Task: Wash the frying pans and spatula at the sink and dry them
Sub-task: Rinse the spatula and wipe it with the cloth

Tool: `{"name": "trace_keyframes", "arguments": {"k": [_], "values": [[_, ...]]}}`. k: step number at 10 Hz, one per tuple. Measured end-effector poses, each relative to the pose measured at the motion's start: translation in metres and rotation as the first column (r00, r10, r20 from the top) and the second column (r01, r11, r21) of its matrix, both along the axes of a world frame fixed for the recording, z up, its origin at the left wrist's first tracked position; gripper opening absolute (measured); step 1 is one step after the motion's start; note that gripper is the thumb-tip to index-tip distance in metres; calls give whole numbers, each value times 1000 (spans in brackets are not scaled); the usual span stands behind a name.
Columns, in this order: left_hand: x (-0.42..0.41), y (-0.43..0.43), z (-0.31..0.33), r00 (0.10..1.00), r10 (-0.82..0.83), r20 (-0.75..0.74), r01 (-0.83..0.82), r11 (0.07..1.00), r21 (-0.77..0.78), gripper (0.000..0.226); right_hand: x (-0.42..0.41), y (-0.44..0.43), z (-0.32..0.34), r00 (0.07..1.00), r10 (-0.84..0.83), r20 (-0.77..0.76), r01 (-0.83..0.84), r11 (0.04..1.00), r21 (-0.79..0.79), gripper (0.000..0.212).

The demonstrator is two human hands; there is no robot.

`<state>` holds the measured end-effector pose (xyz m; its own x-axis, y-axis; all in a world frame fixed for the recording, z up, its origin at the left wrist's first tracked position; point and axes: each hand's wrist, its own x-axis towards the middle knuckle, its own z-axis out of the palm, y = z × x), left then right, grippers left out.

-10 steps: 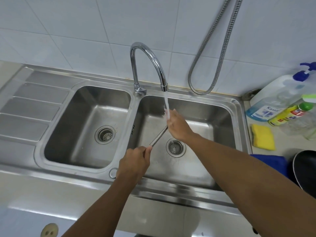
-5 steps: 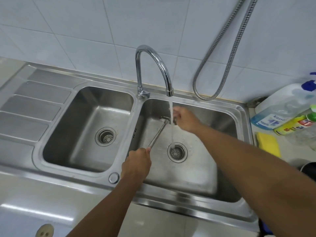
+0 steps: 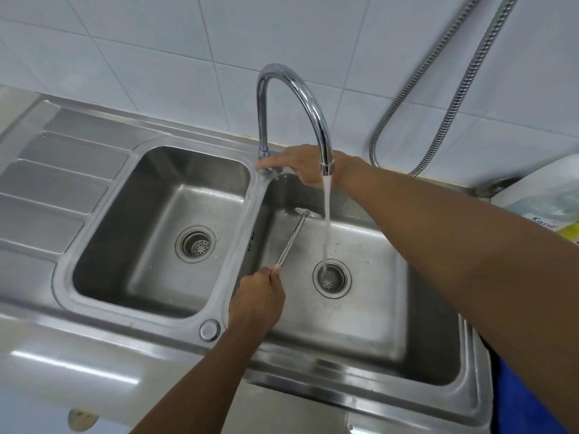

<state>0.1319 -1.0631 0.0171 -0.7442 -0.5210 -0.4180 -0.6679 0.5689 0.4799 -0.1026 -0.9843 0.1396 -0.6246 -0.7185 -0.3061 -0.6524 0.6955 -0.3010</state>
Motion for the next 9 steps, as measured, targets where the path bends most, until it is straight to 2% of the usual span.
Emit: {"name": "trace_keyframes", "arguments": {"k": [1,2,3,4,5,6,7,8,9], "values": [[0,0,-1,1000,5,13,-6,1000,19,52,-12,-17,3,994,28,108,-23,999,-48,57],[0,0,4,1000,-6,-20,6,1000,-1,49,-31,-17,-17,997,65,46,-59,992,-115,85],[0,0,8,999,-17,-33,17,1000,-8,48,-44,-10,-37,991,134,-2,-133,980,-150,94],[0,2,9,998,-55,-26,56,998,24,44,-32,7,-61,992,-19,124,49,968,-245,71],[2,11,19,992,-124,-17,125,982,139,42,15,49,-88,954,-254,160,295,890,-348,68],[6,21,28,981,-190,-26,192,962,196,45,74,97,-113,867,-442,228,495,811,-310,78],[8,31,30,979,-204,0,201,962,187,49,112,130,-119,603,-667,437,685,714,144,52],[8,47,32,978,-209,29,201,965,170,54,138,165,-131,482,-726,491,687,661,303,40],[5,69,36,975,-224,11,218,959,183,49,150,200,-143,534,-713,454,780,623,60,47]]}}
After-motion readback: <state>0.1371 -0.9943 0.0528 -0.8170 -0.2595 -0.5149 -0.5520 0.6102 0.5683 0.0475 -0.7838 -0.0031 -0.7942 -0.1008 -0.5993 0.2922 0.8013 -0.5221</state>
